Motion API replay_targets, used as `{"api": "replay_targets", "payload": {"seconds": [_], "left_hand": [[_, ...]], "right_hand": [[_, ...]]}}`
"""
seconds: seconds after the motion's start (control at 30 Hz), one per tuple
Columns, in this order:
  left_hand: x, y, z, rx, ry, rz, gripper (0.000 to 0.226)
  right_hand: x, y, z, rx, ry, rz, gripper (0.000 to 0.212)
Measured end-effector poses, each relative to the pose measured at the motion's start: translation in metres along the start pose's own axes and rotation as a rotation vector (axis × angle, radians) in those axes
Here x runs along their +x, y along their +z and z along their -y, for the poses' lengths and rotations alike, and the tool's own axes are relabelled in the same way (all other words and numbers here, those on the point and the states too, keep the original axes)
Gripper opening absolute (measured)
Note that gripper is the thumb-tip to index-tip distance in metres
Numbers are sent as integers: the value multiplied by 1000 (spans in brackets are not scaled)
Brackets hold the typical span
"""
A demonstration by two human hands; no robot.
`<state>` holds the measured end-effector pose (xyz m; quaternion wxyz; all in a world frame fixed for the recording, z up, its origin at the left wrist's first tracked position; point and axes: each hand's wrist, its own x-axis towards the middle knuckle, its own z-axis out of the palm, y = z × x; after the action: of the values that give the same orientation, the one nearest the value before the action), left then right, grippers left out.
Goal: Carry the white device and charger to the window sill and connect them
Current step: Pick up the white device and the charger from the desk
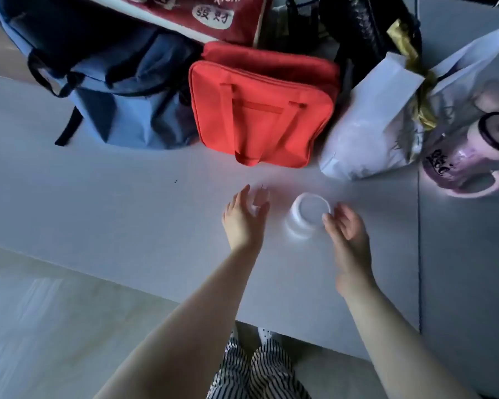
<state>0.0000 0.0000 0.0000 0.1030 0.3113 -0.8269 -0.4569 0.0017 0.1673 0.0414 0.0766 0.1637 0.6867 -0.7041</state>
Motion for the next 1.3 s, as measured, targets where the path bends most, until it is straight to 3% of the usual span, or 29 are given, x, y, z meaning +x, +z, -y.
{"api": "replay_targets", "payload": {"seconds": [0.07, 0.17, 0.37, 0.43, 0.57, 0.7, 1.0, 1.1, 1.3], "left_hand": [[2, 9, 7, 138, 161, -65, 43], [5, 18, 18, 234, 128, -115, 59], [12, 19, 11, 167, 107, -101, 41], [12, 12, 7, 54, 35, -94, 38], [13, -10, -4, -393, -319, -113, 33], [13, -50, -21, -793, -478, -206, 30], [11, -185, -18, -1052, -613, -519, 31], [-10, -251, 4, -1109, -604, -717, 32], [-38, -338, 40, -1224, -547, -940, 28]], "right_hand": [[5, 7, -9, -5, -29, 34, 81], [10, 20, -22, -90, -84, 46, 97], [16, 29, -28, -309, -245, -4, 81], [16, 32, -23, -324, -234, -3, 74], [16, 40, -7, -297, -250, 37, 66], [16, 58, 17, -206, -186, 116, 60], [-17, 175, 71, -137, -48, 530, 45], [-56, 236, 82, -205, 47, 750, 44], [-115, 322, 82, -330, 186, 1014, 42]]}}
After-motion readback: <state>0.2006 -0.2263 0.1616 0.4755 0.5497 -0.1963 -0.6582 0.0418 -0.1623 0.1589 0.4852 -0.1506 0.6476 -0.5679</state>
